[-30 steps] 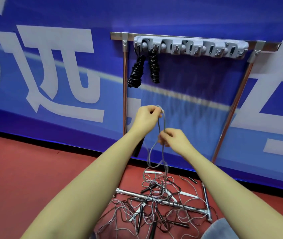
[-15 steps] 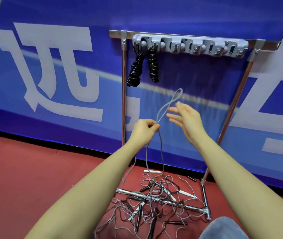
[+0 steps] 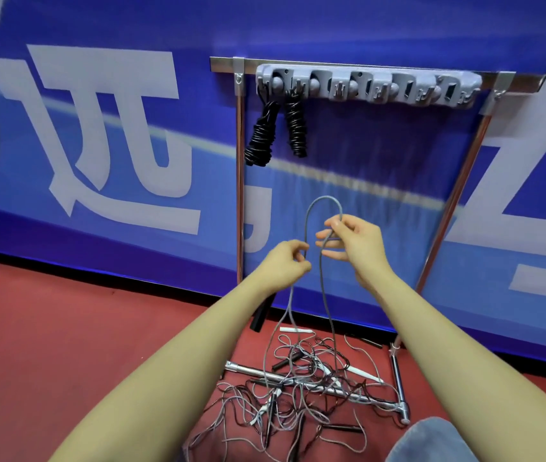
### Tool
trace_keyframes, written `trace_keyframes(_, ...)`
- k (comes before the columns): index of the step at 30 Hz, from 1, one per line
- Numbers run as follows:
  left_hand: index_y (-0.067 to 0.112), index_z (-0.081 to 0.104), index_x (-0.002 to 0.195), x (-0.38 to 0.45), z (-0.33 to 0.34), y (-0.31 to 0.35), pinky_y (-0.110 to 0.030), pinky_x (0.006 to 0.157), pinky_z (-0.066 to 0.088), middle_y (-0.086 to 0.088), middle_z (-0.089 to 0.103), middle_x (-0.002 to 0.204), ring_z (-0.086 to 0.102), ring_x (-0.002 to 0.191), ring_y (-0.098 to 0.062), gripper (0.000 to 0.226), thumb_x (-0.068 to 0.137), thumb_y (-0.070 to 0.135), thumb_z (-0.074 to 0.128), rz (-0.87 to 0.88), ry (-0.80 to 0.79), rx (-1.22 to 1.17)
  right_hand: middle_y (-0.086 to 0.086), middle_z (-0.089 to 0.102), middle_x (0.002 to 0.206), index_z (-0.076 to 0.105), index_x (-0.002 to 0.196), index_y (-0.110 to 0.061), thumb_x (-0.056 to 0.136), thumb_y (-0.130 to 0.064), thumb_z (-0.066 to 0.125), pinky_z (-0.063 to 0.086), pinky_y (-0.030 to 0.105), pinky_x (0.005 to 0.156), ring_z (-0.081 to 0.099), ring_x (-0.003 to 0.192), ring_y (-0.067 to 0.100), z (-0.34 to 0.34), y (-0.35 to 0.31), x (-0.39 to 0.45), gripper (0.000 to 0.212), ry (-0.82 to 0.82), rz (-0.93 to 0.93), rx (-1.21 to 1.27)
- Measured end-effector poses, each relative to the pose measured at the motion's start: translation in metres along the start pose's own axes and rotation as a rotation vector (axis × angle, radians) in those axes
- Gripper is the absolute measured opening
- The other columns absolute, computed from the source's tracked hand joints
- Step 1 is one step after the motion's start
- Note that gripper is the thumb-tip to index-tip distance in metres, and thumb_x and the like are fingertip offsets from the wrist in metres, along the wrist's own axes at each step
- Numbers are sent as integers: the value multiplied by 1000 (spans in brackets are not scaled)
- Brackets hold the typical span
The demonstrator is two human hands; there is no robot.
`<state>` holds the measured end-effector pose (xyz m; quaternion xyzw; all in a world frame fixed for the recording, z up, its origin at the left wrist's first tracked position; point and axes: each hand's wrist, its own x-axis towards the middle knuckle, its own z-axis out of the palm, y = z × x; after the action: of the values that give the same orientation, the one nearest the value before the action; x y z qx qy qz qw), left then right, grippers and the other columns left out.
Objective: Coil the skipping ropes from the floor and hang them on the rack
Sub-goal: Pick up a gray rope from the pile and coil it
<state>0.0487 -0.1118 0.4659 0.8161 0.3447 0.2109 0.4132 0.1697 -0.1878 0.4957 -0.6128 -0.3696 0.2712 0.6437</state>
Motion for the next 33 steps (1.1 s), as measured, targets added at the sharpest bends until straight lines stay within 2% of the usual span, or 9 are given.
trace_keyframes(3, 11, 62, 114, -1, 16, -4, -16, 60, 39, 3, 56, 81, 45, 60, -4, 27, 89, 20, 62, 54, -23, -25, 10, 71, 79, 62, 86, -11, 97, -14, 49, 59, 29, 61, 72, 72, 19, 4, -12, 0, 18, 29, -36, 99)
trace_keyframes(8, 10, 64, 77, 8, 9, 6, -20, 62, 35, 1, 60, 67, 49, 61, -10, 15, 90, 18, 59, 80, 230, -38, 11, 70, 100, 59, 99, -9, 100, -17, 47, 59, 35, 76, 70, 91, 23, -5, -13, 7, 14, -4, -50, 313)
trace_keyframes(13, 9, 65, 77, 14, -23, 35, -8, 53, 34, 0, 63, 69, 49, 60, -8, 18, 90, 18, 57, 141, 353, -67, 5, 63, 112, 57, 119, -13, 90, -7, 61, 47, 16, 77, 59, 102, 15, -15, 28, 4, 30, -245, 88, -274)
trace_keyframes(16, 8, 66, 77, 19, -35, 49, -13, 56, 37, -1, 64, 71, 50, 59, -8, 19, 90, 18, 57, 183, 340, -32, 0, 68, 99, 64, 107, -13, 94, -11, 57, 48, 16, 70, 63, 88, 9, -6, 45, -10, 15, -386, 152, -381)
trace_keyframes(20, 8, 64, 100, 18, -35, 38, -25, 53, 35, 2, 56, 70, 41, 49, -10, 22, 96, 14, 43, 109, 323, -187, 6, 69, 83, 63, 89, -13, 97, -12, 49, 43, 24, 64, 64, 69, 11, 4, 33, -7, 17, -185, 92, -234)
trace_keyframes(24, 6, 55, 122, 4, -15, 2, -19, 45, 34, 1, 49, 68, 43, 47, -7, 33, 90, 4, 48, -39, 104, -123, 1, 71, 85, 61, 91, -18, 100, -16, 45, 52, 32, 72, 71, 77, 15, 6, 7, -1, 18, -123, 23, -31)
trace_keyframes(27, 11, 61, 108, -6, 7, -11, -22, 55, 38, 3, 52, 70, 45, 56, -10, 20, 89, 16, 61, 16, -78, -4, 5, 72, 90, 61, 95, -16, 100, -18, 46, 56, 41, 78, 72, 86, 22, 9, -6, 0, 16, -117, -30, 98)
trace_keyframes(30, 15, 60, 70, -2, 16, -11, -19, 52, 36, 5, 52, 57, 44, 46, -3, 21, 90, 19, 60, 40, 54, -18, 9, 70, 98, 60, 100, -14, 101, -18, 45, 59, 40, 77, 71, 92, 24, 10, -13, 1, 16, -113, -74, 221)
trace_keyframes(33, 14, 61, 68, 3, 8, -4, -9, 45, 33, 8, 52, 53, 45, 40, 1, 24, 91, 18, 56, 53, 211, -15, 5, 68, 110, 59, 108, -17, 100, -24, 47, 58, 37, 80, 67, 102, 20, 2, -10, 9, 16, -82, -63, 237)
